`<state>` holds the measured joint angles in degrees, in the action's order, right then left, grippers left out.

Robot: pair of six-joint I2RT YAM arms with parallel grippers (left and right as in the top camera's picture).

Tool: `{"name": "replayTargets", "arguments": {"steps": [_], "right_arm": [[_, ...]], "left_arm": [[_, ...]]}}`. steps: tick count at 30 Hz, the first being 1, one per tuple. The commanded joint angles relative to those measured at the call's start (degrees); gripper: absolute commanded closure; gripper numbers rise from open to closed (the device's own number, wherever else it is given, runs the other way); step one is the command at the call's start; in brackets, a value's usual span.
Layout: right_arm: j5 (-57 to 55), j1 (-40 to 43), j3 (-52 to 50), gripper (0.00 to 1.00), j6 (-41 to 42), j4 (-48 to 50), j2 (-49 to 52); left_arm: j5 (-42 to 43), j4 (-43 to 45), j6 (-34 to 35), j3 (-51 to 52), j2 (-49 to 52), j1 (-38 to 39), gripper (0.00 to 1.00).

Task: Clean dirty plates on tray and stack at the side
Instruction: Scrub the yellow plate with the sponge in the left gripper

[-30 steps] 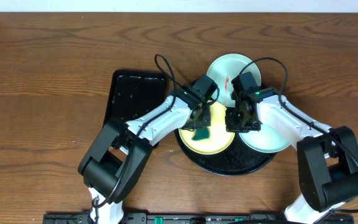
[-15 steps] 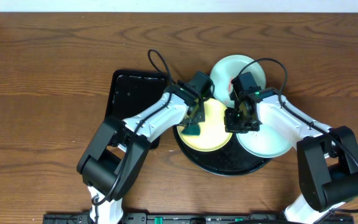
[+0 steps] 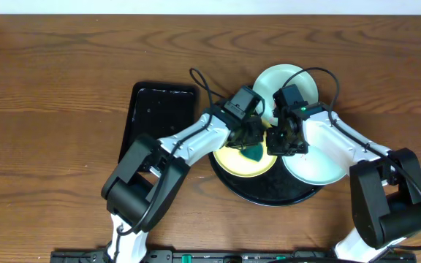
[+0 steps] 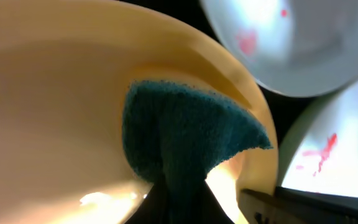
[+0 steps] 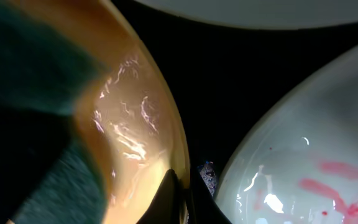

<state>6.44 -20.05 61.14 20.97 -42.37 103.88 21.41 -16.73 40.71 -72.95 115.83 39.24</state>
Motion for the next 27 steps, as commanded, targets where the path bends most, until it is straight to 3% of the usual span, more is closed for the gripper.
{"name": "replayTargets", "arguments": {"steps": [1, 6, 11, 18, 24, 27], "right_arm": [[-1.86, -0.28, -0.9, 0.99, -1.31, -0.72, 1.4], [-1.86, -0.28, -0.9, 0.99, -1.31, -0.72, 1.4], [-1.86, -0.28, -0.9, 0.99, -1.31, -0.72, 1.4], [-1.86, -0.28, -0.9, 0.99, -1.31, -0.72, 1.4], [-1.88, -0.28, -0.9, 0.99, -1.33, -0.92, 1.4], [-1.88, -0.28, -0.9, 0.99, -1.33, -0.92, 1.4]], "left_arm": [[6.78, -0.26, 1.68, 1.27, 4.11, 2.12, 0.93], [8.31, -0.57, 1.62, 1.25, 4.2, 2.12, 0.93], [5.92, -7.04, -2.08, 1.22, 4.15, 1.6, 0.93], [-14.88, -19.67, -2.29, 1.18, 2.43, -2.43, 0.92], [-32.39, -26.1, -2.32, 0.79, 0.26, -5.99, 0.93], [-36.85, -27.15, -2.32, 0.48, -0.81, -6.29, 0.93]]}}
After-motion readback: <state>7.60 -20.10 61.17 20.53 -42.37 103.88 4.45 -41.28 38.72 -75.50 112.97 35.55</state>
